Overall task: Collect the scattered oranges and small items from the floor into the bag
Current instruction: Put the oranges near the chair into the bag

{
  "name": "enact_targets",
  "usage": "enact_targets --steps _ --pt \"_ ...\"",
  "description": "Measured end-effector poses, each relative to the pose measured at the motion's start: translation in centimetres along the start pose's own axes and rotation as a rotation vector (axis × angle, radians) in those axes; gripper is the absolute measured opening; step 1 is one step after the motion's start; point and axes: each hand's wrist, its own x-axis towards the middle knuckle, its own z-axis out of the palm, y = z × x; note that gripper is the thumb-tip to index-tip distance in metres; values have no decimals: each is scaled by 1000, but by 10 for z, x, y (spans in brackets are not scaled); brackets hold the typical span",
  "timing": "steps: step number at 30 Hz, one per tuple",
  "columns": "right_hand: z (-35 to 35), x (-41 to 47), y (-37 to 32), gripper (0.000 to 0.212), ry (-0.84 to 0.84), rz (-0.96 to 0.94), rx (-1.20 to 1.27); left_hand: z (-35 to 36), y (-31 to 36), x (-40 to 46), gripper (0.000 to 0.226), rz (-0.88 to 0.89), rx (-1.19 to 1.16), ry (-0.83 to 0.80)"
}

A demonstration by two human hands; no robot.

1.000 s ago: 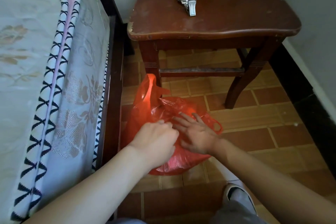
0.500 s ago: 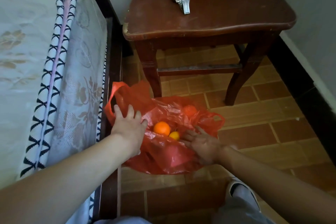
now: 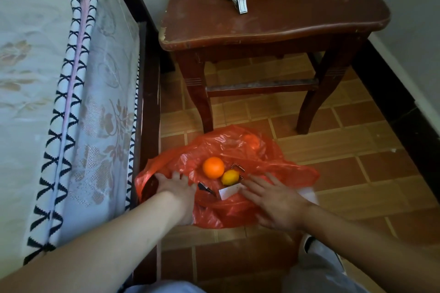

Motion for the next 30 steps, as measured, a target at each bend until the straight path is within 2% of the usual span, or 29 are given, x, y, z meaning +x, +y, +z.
enact_targets --steps 4,12,17,20,23,25,26,28,30 --pt "-16 25 -29 89 36 -88 69 1 8 -3 96 20 -2 -1" --pt "30 47 -42 97 -204 -120 -10 0 17 -6 95 25 34 72" --pt "29 47 -53 89 -76 -105 23 -10 34 -12 80 42 81 105" --pt "17 47 -56 86 14 -112 37 -30 47 -31 65 41 115 217" --pt "13 48 -53 83 83 -145 5 -47 42 -50 53 102 83 506" --pt "14 48 -54 85 70 -137 -3 -54 26 -50 57 156 23 797" --pt "14 48 -55 86 56 -125 4 -57 16 -47 66 131 -12 891" --pt "11 47 -56 87 45 -101 30 -56 -6 -38 87 -19 -139 862" --pt "6 47 -54 85 54 -90 37 -43 -17 -24 101 -141 -254 676"
